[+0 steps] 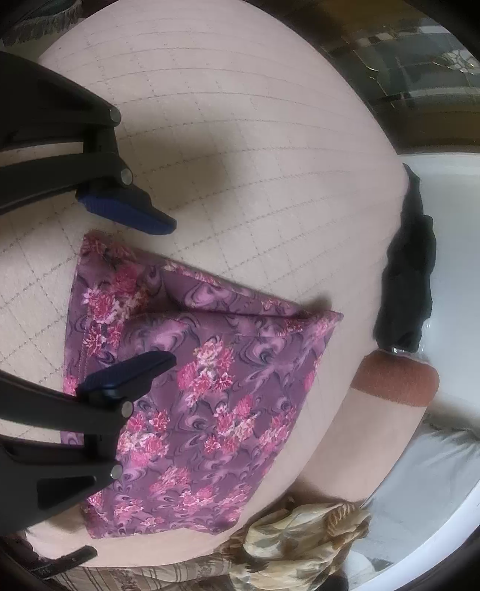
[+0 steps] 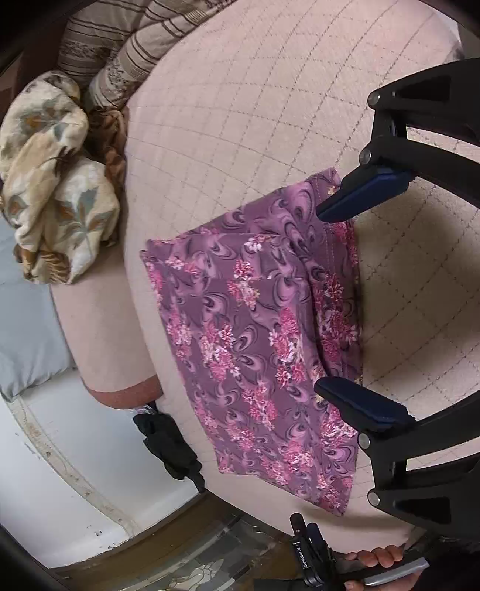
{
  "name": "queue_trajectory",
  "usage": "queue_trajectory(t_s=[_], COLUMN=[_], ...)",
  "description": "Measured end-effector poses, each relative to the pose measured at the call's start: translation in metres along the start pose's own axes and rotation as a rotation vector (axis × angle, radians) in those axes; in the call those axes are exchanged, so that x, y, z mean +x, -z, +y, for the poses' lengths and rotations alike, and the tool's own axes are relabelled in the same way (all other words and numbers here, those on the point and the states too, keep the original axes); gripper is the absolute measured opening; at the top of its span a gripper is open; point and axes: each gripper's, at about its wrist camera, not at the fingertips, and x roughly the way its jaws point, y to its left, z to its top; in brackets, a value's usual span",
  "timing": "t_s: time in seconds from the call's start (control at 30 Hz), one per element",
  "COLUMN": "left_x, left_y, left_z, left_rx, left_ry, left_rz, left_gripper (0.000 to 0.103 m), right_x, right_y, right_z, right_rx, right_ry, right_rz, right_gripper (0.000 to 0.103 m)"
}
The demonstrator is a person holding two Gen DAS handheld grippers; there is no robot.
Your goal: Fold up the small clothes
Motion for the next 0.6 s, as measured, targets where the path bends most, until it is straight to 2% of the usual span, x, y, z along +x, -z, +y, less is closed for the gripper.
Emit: queue_trajectory(t_s=[0.1,0.23,0.33,0.4,0.5,0.6], left_x=[0.003,0.008,0.012,0.013,0.016,0.02], left_y=[0.001,0.001,0.0,0.001,0.001,0.001], left_z=[0.0,0.005,0.011,0.013,0.012,0.009], left_rx=[0.0,-0.016,-0.041,-0.048,-0.047,-0.037], left_ry=[0.01,-0.007,-0.003,-0.007,-0.021,-0.031], left_rz=[0.015,0.037,0.05,0.054,0.059,0.065], left_gripper=[0.065,0.066,0.069,0.069,0.07,0.07], right_x=[-0.006,-0.02,-0.017,-0.011,-0.001,0.008], right_y=[-0.003,-0.014,-0.024,-0.029,-0.029,-0.019], right_z=[0.005,0.022,0.036,0.044,0.051,0.042], right_rx=[0.008,-0.007,-0.014,-0.032,-0.061,-0.053], right_ry=[0.009,-0.041,-0.152,-0.19,-0.195,-0.184], right_rz=[-0.006,-0.027,0.022,0.056,0.076,0.065], right_gripper=[0.09,0.092,0.092,0.092,0.092,0.092])
